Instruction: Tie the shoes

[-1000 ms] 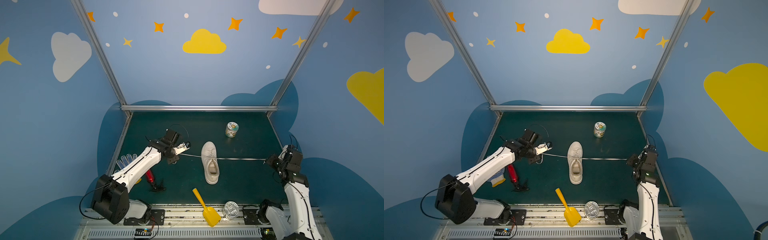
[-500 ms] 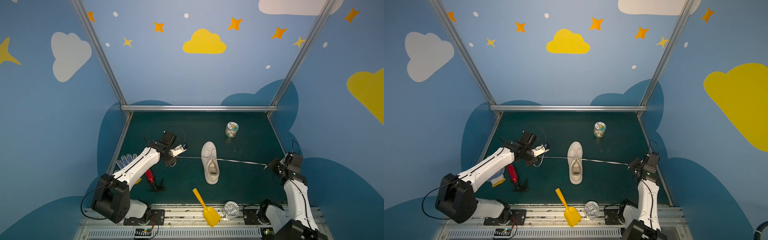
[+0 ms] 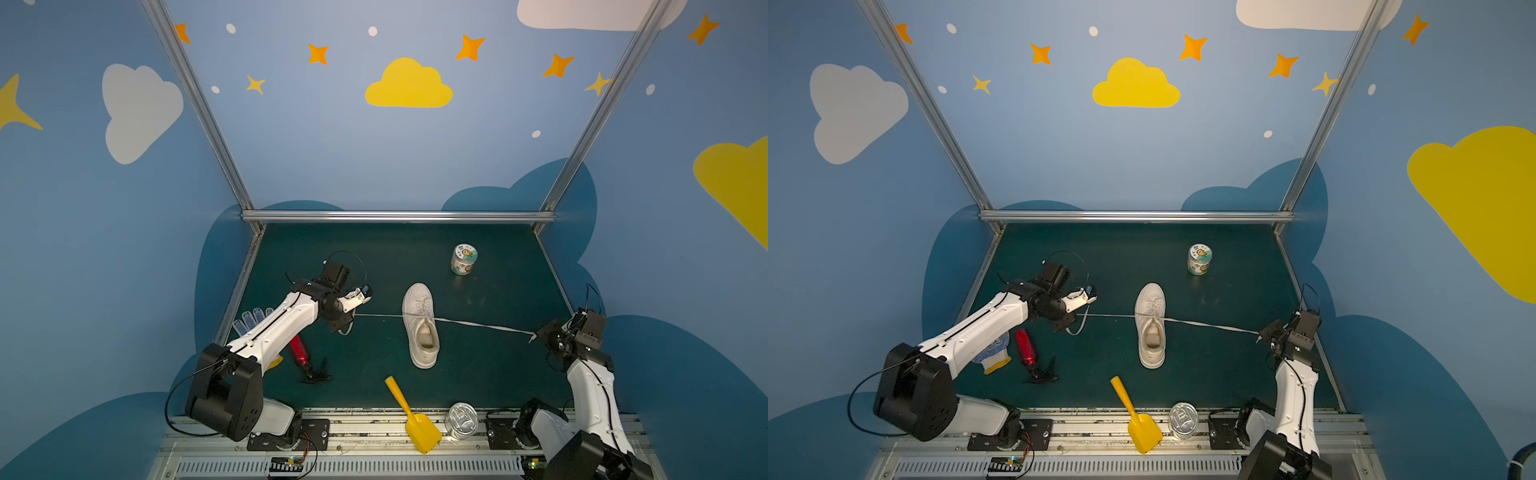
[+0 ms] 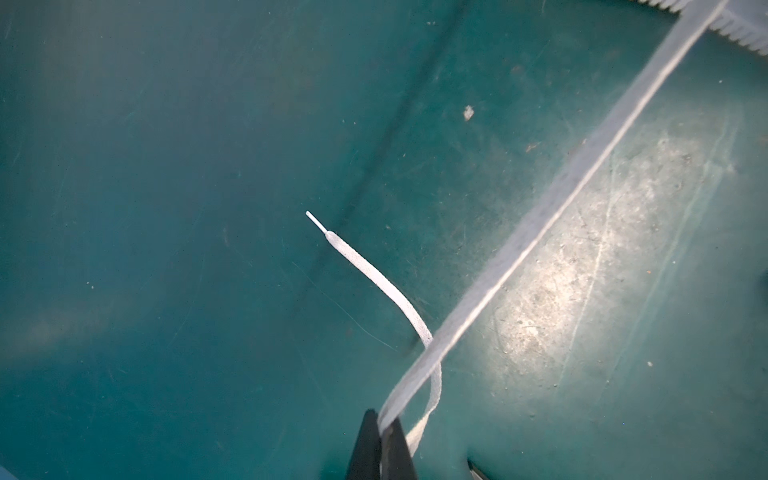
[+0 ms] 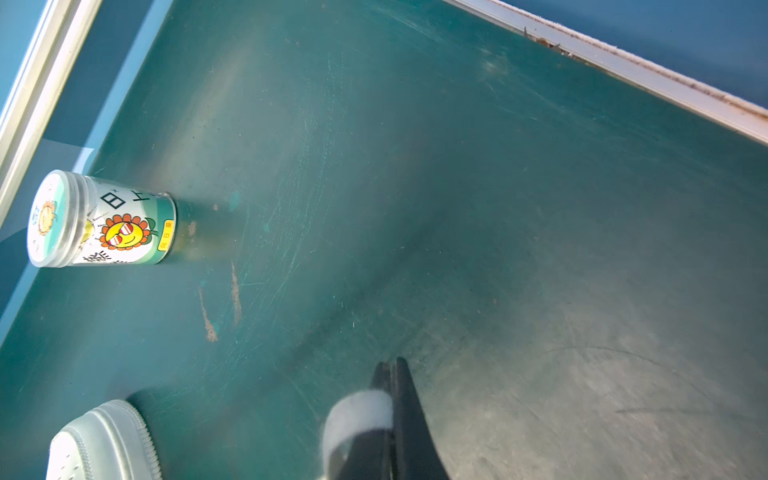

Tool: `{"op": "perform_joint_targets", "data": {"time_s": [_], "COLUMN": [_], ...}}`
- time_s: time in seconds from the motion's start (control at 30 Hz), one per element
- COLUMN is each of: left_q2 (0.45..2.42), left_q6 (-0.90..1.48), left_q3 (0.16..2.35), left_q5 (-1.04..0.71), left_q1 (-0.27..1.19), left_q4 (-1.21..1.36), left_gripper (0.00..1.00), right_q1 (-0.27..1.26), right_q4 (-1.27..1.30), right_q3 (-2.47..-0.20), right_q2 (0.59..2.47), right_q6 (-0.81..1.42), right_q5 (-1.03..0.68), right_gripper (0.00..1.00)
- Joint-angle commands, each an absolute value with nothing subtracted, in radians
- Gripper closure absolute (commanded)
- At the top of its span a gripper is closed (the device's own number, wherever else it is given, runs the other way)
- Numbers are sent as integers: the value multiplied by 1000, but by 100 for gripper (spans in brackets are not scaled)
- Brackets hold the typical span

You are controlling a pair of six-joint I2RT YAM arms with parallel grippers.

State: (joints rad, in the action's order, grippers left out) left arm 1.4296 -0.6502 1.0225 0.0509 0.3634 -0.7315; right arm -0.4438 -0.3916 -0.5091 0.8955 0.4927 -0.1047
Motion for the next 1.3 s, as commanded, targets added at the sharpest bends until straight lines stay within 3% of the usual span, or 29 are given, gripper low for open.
{"op": "perform_joint_targets", "data": {"time_s": [0.0,0.27,0.5,0.83,1.07,1.27], "left_q2": [1449,1480,1444,1453,1455,1419], "left_q6": [-668,-674,-667,-590,-558,-554], "left_q3": [1000,1032,1041,1037,1012,968], "left_q5": [71,51,48,21,-13,-16], "left_q1": [342,344,424,503,517,517], "left_q4": [-737,-756,-732,-695,-671,-637], "left_gripper": [97,97,97,96,84,53], "right_q1": [-460,-460,-435,-117,99,282], "right_q4": [-368,-368,-346,-493,-553,-596], "right_q3": [-519,-525,-587,-861,-1047,-1193], "right_q2": [909,916,938,1051,1192,1305], "right_q6": [468,476,456,360,371,409], "right_q5": [-23,-20,-255,-344,-389,-383], "right_gripper": [100,100,100,100,100,100]}}
